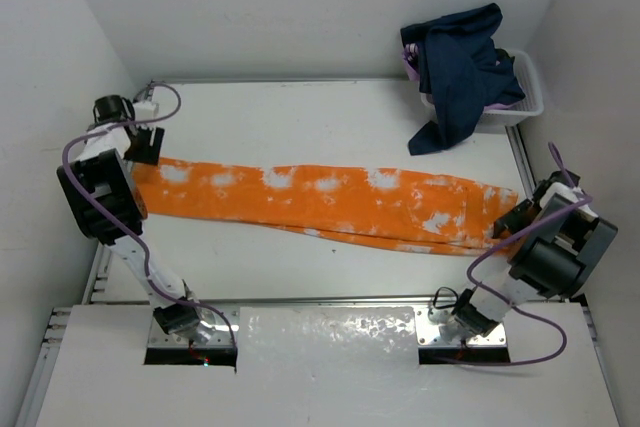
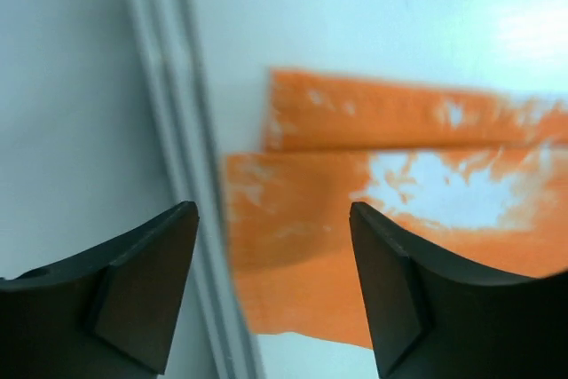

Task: Fold and stack the trousers
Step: Fold the trousers

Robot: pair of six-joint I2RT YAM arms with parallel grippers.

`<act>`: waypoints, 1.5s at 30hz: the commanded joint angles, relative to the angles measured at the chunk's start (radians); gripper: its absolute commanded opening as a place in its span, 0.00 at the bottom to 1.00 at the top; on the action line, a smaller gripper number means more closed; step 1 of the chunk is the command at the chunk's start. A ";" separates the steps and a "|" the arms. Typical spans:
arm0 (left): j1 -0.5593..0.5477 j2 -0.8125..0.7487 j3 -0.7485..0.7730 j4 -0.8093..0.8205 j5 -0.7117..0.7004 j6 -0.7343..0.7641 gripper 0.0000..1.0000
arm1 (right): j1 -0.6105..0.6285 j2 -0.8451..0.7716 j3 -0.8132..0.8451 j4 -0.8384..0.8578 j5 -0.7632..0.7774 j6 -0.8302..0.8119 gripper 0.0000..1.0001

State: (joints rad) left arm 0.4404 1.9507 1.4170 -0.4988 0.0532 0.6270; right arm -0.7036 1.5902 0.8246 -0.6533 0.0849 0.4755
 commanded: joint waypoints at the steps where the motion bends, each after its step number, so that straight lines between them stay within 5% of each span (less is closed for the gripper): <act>1: 0.032 -0.041 0.138 -0.069 0.051 -0.108 0.70 | 0.004 -0.058 0.059 0.044 0.056 -0.052 0.68; 5: 0.084 -0.091 0.091 -0.086 0.066 -0.157 0.82 | 0.038 -0.091 0.109 0.015 0.108 -0.092 0.70; 14: 0.130 0.037 0.034 -0.027 0.125 -0.191 0.83 | 0.242 -0.142 0.240 -0.048 0.225 -0.149 0.70; 20: 0.132 0.152 0.117 -0.063 0.212 -0.211 0.82 | 0.234 -0.148 0.223 -0.111 0.217 -0.088 0.78; 29: 0.090 0.140 -0.026 -0.089 0.252 -0.202 0.82 | 0.220 -0.225 0.099 -0.055 0.153 -0.072 0.78; 42: 0.043 0.228 -0.015 -0.159 0.329 -0.193 0.33 | 0.222 -0.233 0.107 -0.022 0.128 -0.069 0.78; 45: 0.044 0.234 -0.021 -0.152 0.317 -0.193 0.00 | 0.222 -0.243 0.111 -0.026 0.134 -0.080 0.78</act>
State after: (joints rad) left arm 0.5606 2.0838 1.4548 -0.5270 0.2466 0.4488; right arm -0.4820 1.3853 0.9199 -0.6991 0.2111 0.4026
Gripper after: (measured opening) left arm 0.578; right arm 0.777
